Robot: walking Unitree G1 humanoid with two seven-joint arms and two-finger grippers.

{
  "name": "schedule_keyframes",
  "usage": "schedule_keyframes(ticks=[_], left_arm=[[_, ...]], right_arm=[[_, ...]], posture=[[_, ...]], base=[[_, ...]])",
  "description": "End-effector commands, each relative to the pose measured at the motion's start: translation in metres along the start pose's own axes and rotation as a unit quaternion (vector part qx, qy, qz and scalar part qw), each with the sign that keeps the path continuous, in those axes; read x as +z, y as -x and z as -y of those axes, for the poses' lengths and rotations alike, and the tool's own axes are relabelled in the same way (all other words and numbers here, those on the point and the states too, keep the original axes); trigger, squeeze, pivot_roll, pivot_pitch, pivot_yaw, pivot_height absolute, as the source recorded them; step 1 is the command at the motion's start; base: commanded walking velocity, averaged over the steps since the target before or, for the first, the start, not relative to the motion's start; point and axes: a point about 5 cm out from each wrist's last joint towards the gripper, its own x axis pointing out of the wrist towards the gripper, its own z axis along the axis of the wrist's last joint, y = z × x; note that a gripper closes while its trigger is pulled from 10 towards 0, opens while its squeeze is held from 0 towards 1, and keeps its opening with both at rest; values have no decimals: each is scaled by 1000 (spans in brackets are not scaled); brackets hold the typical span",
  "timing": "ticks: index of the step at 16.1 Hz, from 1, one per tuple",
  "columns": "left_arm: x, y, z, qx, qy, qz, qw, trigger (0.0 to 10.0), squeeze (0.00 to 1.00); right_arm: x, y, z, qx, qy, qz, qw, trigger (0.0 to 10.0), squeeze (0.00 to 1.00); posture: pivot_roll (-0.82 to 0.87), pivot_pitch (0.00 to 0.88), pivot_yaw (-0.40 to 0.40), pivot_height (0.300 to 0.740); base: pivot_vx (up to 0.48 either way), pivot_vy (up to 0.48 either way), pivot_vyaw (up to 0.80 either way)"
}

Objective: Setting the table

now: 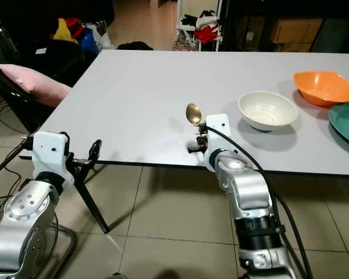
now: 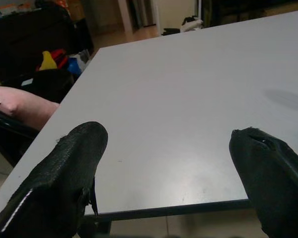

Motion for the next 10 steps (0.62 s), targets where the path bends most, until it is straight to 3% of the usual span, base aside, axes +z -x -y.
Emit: schedule_keyframes(ticks=[1, 4, 10], left_arm=[[3, 2, 0, -2, -1, 7, 1000, 10000, 0], [2, 5, 2, -6, 0, 6, 1000, 10000, 0], [1, 6, 4, -9, 1, 4, 1000, 10000, 0]], right_arm=[[6, -1, 1, -1, 6, 6, 1000, 10000, 0], [8, -2, 4, 3, 7, 9, 1000, 10000, 0], [7, -1, 8, 32, 32, 4, 999, 10000, 0]], posture=[[-73, 0, 63, 740], [-74, 0, 61, 740], [-76, 0, 57, 740]], base=[[322, 0, 0], [322, 0, -765], [325, 0, 0]])
